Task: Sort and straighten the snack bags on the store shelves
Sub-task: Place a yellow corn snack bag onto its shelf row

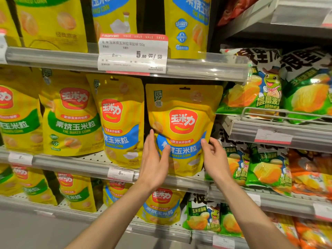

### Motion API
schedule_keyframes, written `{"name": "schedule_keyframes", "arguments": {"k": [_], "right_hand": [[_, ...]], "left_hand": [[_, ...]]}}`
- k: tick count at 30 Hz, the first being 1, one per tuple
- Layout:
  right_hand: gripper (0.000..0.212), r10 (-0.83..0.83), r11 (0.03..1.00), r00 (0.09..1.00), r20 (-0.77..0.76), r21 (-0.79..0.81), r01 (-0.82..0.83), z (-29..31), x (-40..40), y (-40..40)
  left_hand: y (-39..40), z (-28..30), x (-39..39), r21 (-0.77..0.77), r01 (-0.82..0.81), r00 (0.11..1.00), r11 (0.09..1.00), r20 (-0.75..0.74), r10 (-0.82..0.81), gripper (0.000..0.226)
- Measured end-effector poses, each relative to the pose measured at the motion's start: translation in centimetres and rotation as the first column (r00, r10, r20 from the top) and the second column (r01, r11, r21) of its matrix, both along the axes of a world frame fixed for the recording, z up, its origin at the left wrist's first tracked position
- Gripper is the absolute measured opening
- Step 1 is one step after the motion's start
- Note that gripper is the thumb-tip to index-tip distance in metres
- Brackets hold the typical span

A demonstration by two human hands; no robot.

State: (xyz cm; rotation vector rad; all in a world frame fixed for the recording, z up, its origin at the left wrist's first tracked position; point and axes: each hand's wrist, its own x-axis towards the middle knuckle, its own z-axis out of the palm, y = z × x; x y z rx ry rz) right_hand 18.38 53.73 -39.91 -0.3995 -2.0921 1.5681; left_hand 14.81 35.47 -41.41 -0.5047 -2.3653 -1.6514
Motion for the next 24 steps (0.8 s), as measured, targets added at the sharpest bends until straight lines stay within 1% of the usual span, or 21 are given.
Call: {"name": "schedule_keyframes", "arguments": {"k": [1,3,4,8,10,12,14,17,19,21,24], "right_hand": [[0.050,-0.005,1.000,1.000,-0.014,0.003,0.005,0.0,0.2,-0.3],[0.040,0.014,1.000,0.999,-0.042,0.020,-0.013,0.1,0.5,-0.9],[0.039,0.024,0.999,0.999,-0.043,0.025,-0.023,0.1,0.6,-1.3],[0.054,0.020,1.000,0.999,-0.047,0.019,-0.019,-0.2,0.4,-1.7],[0.057,0.031,0.999,0.999,-0.031,0.022,-0.030,-0.3,0.3,-1.6],[0.067,0.027,0.999,1.000,-0.002,0.041,-0.026,-0.6,0.5,-1.3],[0.075,-0.013,0.997,1.000,0.015,0.079,0.012,-0.8,0.8,-1.3],[0.073,-0.105,0.980,0.994,-0.005,0.167,0.104,-0.7,1.6,-1.8],[0.069,-0.150,0.968,0.987,-0.054,0.195,0.158,-0.6,2.4,-2.7],[0.065,-0.179,0.959,0.978,-0.104,0.202,0.197,-0.5,3.3,-4.0],[0.058,-0.199,0.946,0.964,-0.179,0.221,0.236,-0.5,4.6,-6.1]], "left_hand": [[0.1,0.0,-0.2,0.016,0.006,1.000,1.000,0.019,-0.007,0.075],[0.3,0.0,-0.6,0.047,0.028,0.999,0.998,0.035,-0.029,0.079],[0.4,0.1,-0.8,0.057,0.032,0.999,0.998,0.037,-0.034,0.080],[0.6,0.0,-0.8,0.037,0.013,0.999,0.999,0.034,-0.014,0.080],[0.4,0.1,-0.6,0.044,0.032,0.999,0.999,0.030,-0.034,0.079],[0.0,0.3,-0.3,0.035,0.050,0.998,0.998,0.031,-0.051,0.076],[-0.5,0.4,0.1,0.007,0.040,0.999,0.999,0.037,-0.040,0.072],[-2.1,0.2,1.6,-0.062,0.029,1.000,0.998,0.014,-0.028,0.062],[-3.9,0.1,2.8,-0.116,-0.016,1.000,0.993,0.001,0.016,0.048],[-6.2,0.4,3.8,-0.143,-0.104,0.994,0.984,-0.005,0.105,0.034],[-10.0,0.9,3.8,-0.154,-0.234,0.971,0.960,0.011,0.239,0.028]]}}
